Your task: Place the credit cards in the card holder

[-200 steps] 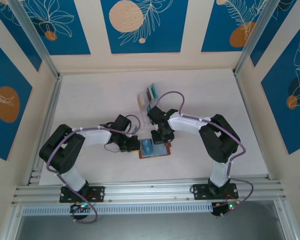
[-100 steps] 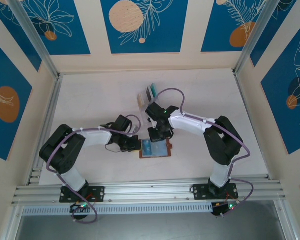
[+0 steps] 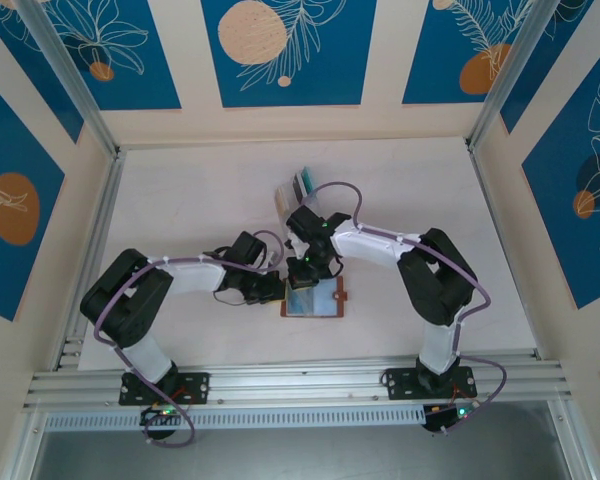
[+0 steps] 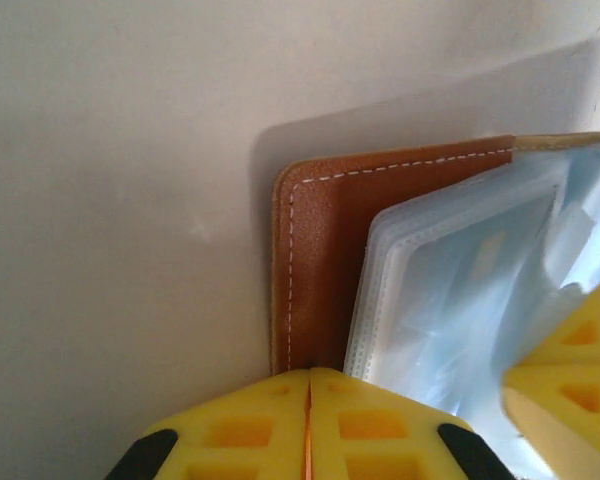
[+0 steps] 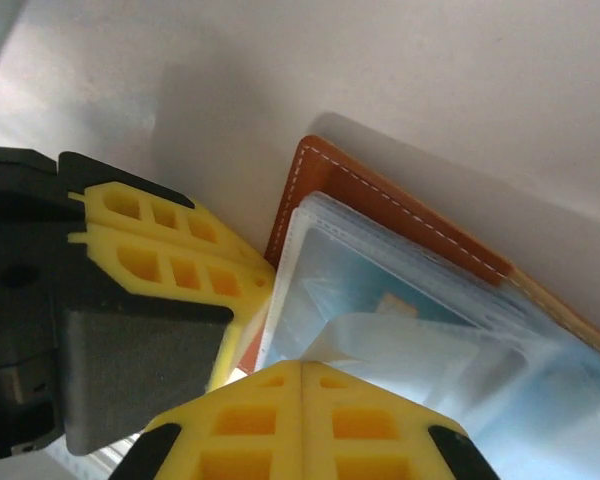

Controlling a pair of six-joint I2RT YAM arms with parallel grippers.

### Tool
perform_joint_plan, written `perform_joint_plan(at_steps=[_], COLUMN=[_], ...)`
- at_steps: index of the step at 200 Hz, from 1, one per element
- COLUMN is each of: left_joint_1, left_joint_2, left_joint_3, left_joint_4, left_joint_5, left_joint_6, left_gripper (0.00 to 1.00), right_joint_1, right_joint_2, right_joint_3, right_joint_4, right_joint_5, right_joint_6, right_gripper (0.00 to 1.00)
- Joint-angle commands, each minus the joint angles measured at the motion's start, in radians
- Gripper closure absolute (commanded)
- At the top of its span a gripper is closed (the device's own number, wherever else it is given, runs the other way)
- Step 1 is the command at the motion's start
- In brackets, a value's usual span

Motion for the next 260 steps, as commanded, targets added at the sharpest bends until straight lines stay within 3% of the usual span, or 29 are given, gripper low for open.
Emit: perform_joint_plan(at_steps=[1, 30, 71, 135, 160, 203, 223, 260], left_joint_1=[-0.016, -0.016, -0.012, 0.034, 0.051, 0.057, 0.059, 0.059], left_joint_2=[0.039, 0.034, 0.006, -0.058, -0.077, -0.061, -0.049, -0.029], left_joint_3=[-0.045, -0.055, -0.061, -0.099, -0.103, -0.1, -0.099, -0.094], left_joint_4=[0.019, 0.039, 0.037, 0.109, 0.122, 0.129, 0.139, 0.145], left_joint_5=[-0.047, -0.036, -0.031, 0.073, 0.095, 0.107, 0.113, 0.114], left_joint_6=[-0.037, -0.054, -0.063, -0.112, -0.126, -0.12, -0.122, -0.119], left_gripper=[0.92, 0.92, 0.92, 0.88, 0.88, 0.87, 0.87, 0.88], right_joint_1=[0.002, -0.013, -0.029, -0.049, -0.067, -0.076, -0.073, -0.048], right_joint_2=[0.011, 0.004, -0.01, -0.087, -0.106, -0.12, -0.086, 0.002], right_joint_3=[-0.02, -0.035, -0.023, -0.034, -0.054, -0.097, -0.098, -0.095], right_joint_4=[0.042, 0.089, 0.099, 0.022, 0.011, 0.034, 0.026, 0.049], right_joint_5=[-0.139, -0.194, -0.223, -0.153, -0.151, -0.138, -0.111, -0.086], right_joint_6=[0.038, 0.064, 0.068, 0.02, 0.015, 0.026, 0.028, 0.033], right_gripper=[0.88, 0.76, 0.71, 0.68, 0.7, 0.84, 0.92, 0.95])
